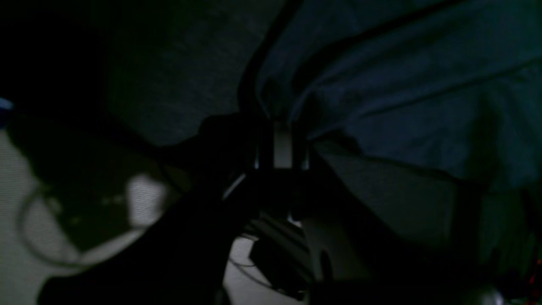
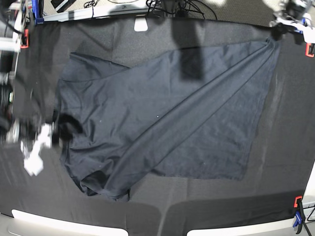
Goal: Layout the t-shirt on the table in an organized manner, then fold the t-shirt properly
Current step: 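Release the shirt and raise the right gripper back toward its base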
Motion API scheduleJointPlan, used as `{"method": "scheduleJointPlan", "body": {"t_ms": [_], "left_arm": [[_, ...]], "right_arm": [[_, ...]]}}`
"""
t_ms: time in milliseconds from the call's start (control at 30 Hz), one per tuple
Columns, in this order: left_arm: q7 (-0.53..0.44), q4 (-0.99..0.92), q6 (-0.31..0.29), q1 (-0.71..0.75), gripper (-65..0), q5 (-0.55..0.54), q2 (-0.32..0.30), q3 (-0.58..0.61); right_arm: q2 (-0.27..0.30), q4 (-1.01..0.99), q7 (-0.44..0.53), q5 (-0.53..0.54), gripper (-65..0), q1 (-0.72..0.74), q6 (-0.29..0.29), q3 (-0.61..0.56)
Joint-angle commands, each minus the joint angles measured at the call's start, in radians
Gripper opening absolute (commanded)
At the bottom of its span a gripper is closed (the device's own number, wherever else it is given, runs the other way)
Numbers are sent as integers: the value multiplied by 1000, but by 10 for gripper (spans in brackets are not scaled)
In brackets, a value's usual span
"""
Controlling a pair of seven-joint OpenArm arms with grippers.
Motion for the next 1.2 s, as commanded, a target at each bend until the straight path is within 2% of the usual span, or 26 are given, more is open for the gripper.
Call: {"method": "scheduleJointPlan", "body": {"t_ms": [0,333,533,633,700,967,1167], "left_arm": [[6,13,-12,8,-650,-5,1,-5],[6,13,-12,6,-650,-4,6,-5],[6,13,-12,6,-650,-4,6,-5],[6,13,-12,6,-650,-4,6,-5],[6,13,-12,6,-650,-4,6,-5],[7,13,-12,6,-650,-4,6,-5],[7,13,-12,6,-650,-3,6,-5]], "right_arm": [[22,16,15,35,-394,-8,13,33],[23,90,13,43,-394,-345,13,208],[22,135,17,-104,-394,-451,13,286],[10,133,83,-164,-394,-472,-15,300],[-11,133,117,-175,-394,-471,-31,299],[-153,133,116,-248,-394,-459,-31,299],[-194,133,120,-199,-394,-459,-30,299]]}}
